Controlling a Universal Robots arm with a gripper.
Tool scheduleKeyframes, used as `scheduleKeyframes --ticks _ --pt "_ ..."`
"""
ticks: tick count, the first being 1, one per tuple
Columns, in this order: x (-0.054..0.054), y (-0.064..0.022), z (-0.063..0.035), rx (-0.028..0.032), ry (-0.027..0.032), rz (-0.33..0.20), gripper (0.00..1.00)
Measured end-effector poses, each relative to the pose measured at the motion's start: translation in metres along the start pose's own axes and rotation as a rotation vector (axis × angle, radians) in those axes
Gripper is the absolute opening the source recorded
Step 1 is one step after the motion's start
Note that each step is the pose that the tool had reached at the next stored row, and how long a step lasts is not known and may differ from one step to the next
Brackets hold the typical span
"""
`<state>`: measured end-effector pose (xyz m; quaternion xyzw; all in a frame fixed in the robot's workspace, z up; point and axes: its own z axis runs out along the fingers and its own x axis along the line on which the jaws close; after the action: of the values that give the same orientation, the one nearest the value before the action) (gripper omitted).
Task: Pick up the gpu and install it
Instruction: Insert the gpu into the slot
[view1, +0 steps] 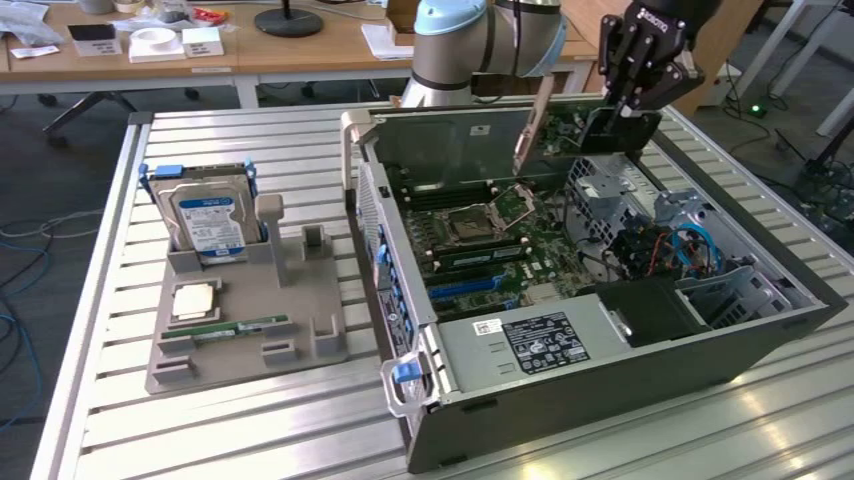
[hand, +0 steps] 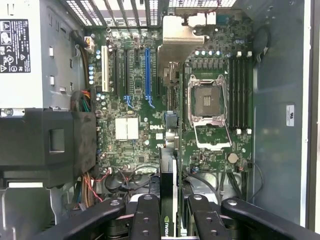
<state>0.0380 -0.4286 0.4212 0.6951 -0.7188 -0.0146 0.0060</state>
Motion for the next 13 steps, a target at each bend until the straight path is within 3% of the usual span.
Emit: scheduleKeyframes --ticks 13 --pt "0.000 0.0105 0.0160 0.0188 0.0000 -0.026 0.26"
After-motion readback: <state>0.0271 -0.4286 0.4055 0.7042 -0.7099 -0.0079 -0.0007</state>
